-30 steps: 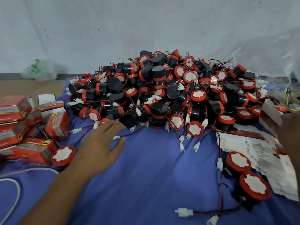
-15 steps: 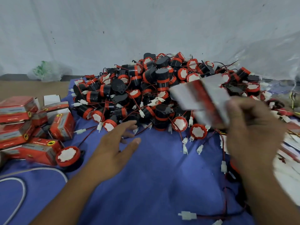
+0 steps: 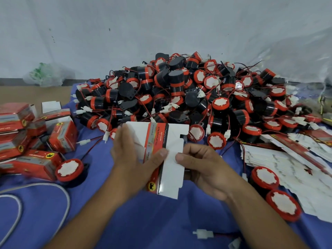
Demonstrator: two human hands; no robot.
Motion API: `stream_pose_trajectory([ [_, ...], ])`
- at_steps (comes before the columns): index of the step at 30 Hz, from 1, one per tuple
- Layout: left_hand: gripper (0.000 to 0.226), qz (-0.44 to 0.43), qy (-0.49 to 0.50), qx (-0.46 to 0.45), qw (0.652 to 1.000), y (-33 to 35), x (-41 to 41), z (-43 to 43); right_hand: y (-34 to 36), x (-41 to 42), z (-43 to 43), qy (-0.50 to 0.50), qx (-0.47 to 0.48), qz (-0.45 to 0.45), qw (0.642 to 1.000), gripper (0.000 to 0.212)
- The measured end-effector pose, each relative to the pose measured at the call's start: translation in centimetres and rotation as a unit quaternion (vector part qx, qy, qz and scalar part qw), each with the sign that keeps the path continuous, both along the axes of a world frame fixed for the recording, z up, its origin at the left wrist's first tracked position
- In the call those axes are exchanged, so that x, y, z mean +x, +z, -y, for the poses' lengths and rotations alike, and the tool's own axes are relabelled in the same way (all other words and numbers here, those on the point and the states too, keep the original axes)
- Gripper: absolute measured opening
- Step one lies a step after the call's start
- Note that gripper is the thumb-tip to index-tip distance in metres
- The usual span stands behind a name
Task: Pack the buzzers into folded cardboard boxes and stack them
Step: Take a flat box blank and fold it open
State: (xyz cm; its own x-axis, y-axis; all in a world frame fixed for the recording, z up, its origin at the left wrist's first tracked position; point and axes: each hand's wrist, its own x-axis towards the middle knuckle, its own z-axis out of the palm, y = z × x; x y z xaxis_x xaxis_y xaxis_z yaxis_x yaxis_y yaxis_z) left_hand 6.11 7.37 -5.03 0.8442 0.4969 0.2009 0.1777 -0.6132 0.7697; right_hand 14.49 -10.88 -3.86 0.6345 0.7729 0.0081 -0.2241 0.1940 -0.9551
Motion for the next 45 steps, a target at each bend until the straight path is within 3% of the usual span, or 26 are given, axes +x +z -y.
stream_pose_trajectory([
  [2, 0.143, -0.019, -0.028, 0.002, 0.999, 0.0, -0.3, 0.4, 0.2, 0.0, 0.3, 0.015, 0.035, -0.004, 0.999, 0.011],
  [7, 0.129, 0.003, -0.139, -0.110, 0.984, 0.1, -0.4, 1.5, 0.5, 0.2, 0.6, 0.047, 0.084, -0.036, 0.995, 0.022],
  [9, 0.120, 0.029, -0.174, -0.172, 0.969, 0.1, -0.5, 1.5, 0.4, 0.2, 0.4, 0.012, 0.070, 0.012, 0.997, 0.008],
  [10, 0.112, 0.042, -0.173, -0.177, 0.968, 0.2, -0.7, 1.5, 0.3, 0.3, 0.2, -0.016, 0.063, 0.050, 0.997, 0.013],
  [13, 0.106, 0.026, -0.116, -0.079, 0.990, 0.3, -0.9, 1.5, 0.3, -0.2, -0.1, -0.071, -0.011, 0.190, 0.979, 0.030],
  [15, 0.098, 0.008, -0.097, -0.002, 0.995, 0.3, -1.0, 1.7, -0.2, -0.3, -0.4, -0.104, -0.066, 0.265, 0.956, 0.026],
  [17, 0.106, 0.003, -0.094, 0.013, 0.995, 0.4, -1.2, 2.1, -0.8, -0.2, -0.5, -0.143, -0.095, 0.346, 0.923, 0.012],
  [19, 0.128, 0.016, -0.099, -0.023, 0.995, 0.4, -1.4, 2.5, -1.2, -0.2, -0.8, -0.157, -0.100, 0.469, 0.863, 0.008],
  [21, 0.131, 0.041, -0.125, -0.086, 0.988, 0.3, -1.6, 3.2, -1.5, -0.6, -1.4, -0.153, -0.088, 0.553, 0.814, 0.014],
  [24, 0.114, 0.101, -0.144, -0.089, 0.980, 0.3, -1.6, 3.2, -1.6, -0.9, -1.8, -0.148, -0.084, 0.553, 0.815, 0.030],
  [27, 0.094, 0.124, -0.147, -0.083, 0.978, 0.7, -1.4, 2.0, -1.2, -0.7, -1.5, -0.159, -0.050, 0.525, 0.834, 0.024],
  [31, 0.070, 0.123, -0.149, -0.034, 0.981, 0.7, -1.3, 1.8, -1.2, -0.8, -1.4, -0.182, -0.038, 0.518, 0.835, 0.016],
  [33, 0.065, 0.133, -0.125, 0.027, 0.983, 0.4, -1.5, 2.1, -1.6, -0.6, -1.4, -0.210, -0.061, 0.545, 0.809, 0.024],
  [37, 0.053, 0.153, -0.094, 0.139, 0.974, -0.1, -1.4, 1.8, -1.8, -0.2, -1.3, -0.324, -0.113, 0.625, 0.701, 0.028],
  [39, 0.059, 0.143, -0.088, 0.142, 0.976, -0.1, -1.4, 1.3, -1.8, -0.1, -1.2, -0.384, -0.116, 0.611, 0.683, 0.028],
  [41, 0.060, 0.129, -0.105, 0.078, 0.983, 0.1, -1.2, 1.1, -1.7, 0.1, -1.2, -0.391, -0.136, 0.547, 0.728, 0.036],
  [45, 0.073, 0.106, -0.169, -0.069, 0.977, 0.3, -1.0, 1.2, -1.2, 0.2, -1.1, -0.249, -0.090, 0.319, 0.910, 0.041],
])
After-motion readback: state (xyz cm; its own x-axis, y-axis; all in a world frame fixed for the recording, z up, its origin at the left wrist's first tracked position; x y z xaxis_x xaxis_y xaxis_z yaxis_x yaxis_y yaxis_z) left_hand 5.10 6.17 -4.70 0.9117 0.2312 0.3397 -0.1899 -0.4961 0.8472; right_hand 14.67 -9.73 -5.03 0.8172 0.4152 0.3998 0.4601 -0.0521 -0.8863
